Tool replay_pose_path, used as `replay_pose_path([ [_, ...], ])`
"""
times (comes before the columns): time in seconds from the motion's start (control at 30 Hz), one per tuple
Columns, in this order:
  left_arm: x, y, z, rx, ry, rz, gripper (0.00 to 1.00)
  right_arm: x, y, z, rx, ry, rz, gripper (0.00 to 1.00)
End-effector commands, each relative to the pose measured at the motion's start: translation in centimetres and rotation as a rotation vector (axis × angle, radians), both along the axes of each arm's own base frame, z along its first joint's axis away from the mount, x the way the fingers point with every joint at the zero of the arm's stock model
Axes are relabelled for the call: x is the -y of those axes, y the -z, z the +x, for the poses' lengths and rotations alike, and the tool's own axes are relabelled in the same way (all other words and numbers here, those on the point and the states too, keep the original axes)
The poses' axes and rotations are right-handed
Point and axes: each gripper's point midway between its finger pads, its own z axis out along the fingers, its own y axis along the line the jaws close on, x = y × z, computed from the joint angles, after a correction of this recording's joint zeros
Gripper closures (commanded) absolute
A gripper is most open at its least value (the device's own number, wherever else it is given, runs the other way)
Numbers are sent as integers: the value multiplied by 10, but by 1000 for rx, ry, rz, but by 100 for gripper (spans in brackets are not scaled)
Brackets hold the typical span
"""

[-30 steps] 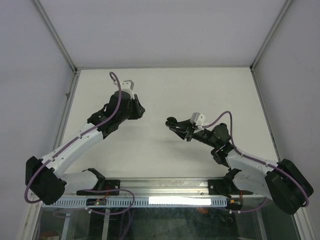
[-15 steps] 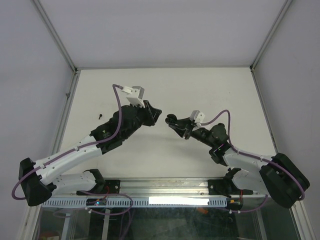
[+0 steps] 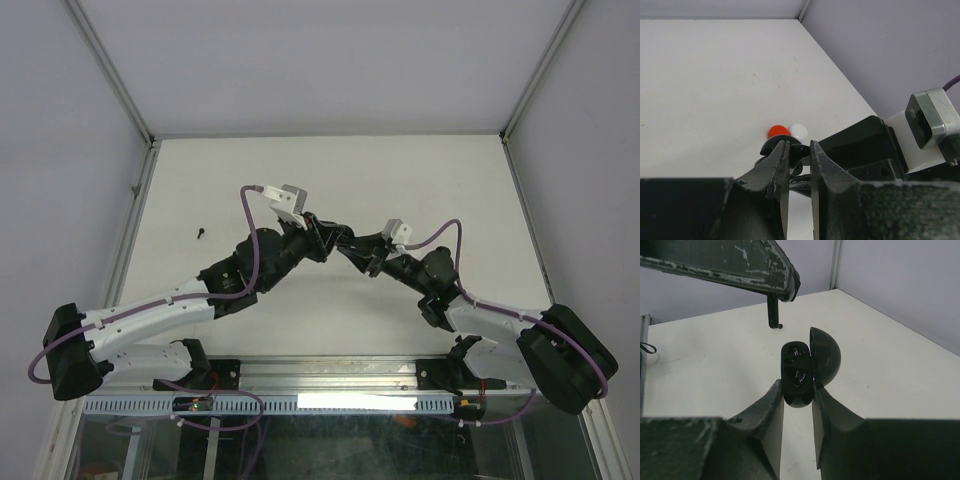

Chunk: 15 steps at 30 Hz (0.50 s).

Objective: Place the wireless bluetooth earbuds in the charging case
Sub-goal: Place the earbud in the charging case.

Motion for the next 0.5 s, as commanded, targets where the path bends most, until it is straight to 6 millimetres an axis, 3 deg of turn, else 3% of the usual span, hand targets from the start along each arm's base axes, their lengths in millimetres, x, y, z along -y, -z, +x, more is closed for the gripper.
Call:
replay_pose_path([
  [0.0,13,-19,-3,102,35,-48,95,-3,-33,-4,80,-21,75,100],
  [0.47,26,2,-6,146,60,41,95,1,-36,-6,89,-12,81,100],
])
